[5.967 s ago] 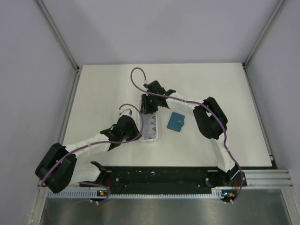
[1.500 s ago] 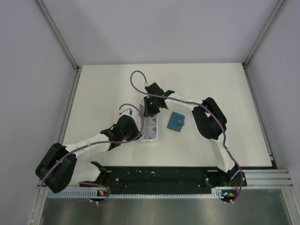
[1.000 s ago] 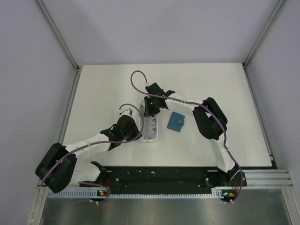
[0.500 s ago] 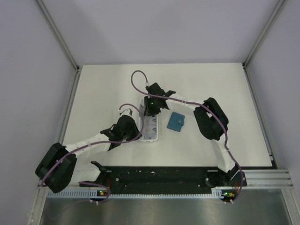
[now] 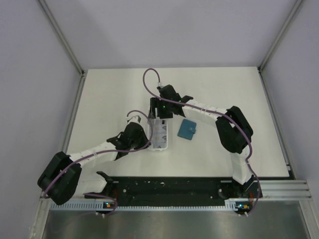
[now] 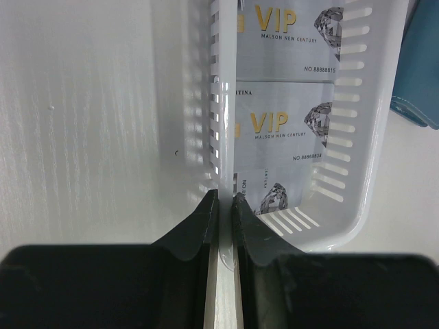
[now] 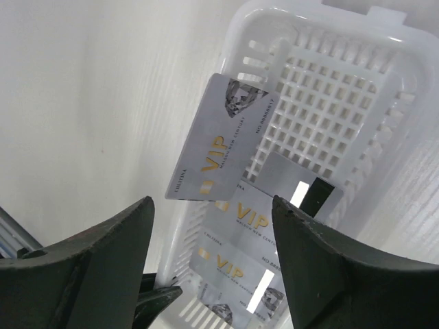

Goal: Put the credit cards into the card holder
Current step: Pick up the credit card from the storage box.

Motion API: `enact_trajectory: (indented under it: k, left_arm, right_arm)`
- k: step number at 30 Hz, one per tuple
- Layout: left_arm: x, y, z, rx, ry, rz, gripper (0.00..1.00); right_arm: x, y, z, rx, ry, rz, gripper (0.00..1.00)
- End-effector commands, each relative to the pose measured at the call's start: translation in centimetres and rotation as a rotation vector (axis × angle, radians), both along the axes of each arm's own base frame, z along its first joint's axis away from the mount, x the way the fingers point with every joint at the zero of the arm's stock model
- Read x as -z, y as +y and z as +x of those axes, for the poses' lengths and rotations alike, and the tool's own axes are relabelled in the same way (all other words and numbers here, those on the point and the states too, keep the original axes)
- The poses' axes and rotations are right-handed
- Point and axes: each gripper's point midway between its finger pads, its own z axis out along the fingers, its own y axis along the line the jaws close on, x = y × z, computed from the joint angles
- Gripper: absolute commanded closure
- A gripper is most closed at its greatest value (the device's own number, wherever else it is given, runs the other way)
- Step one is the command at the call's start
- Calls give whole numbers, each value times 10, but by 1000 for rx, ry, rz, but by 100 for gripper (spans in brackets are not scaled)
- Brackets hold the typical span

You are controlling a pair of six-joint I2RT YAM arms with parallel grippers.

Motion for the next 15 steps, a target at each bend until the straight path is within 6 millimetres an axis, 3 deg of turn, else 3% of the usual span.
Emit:
enact_trajectory:
  k: [1,8,15]
  left_arm:
    - [-10,-4,4,12,-24,-12,100]
    - [-12,-3,3,9,-27,-14,100]
    - [-12,-3,4,11,-30,-12,100]
  right_arm:
    - [-46,29,6,-36,-37,151,27]
    - [-31,34,11,-10,-2,135,19]
    - [-10,37,13,16,29,74,18]
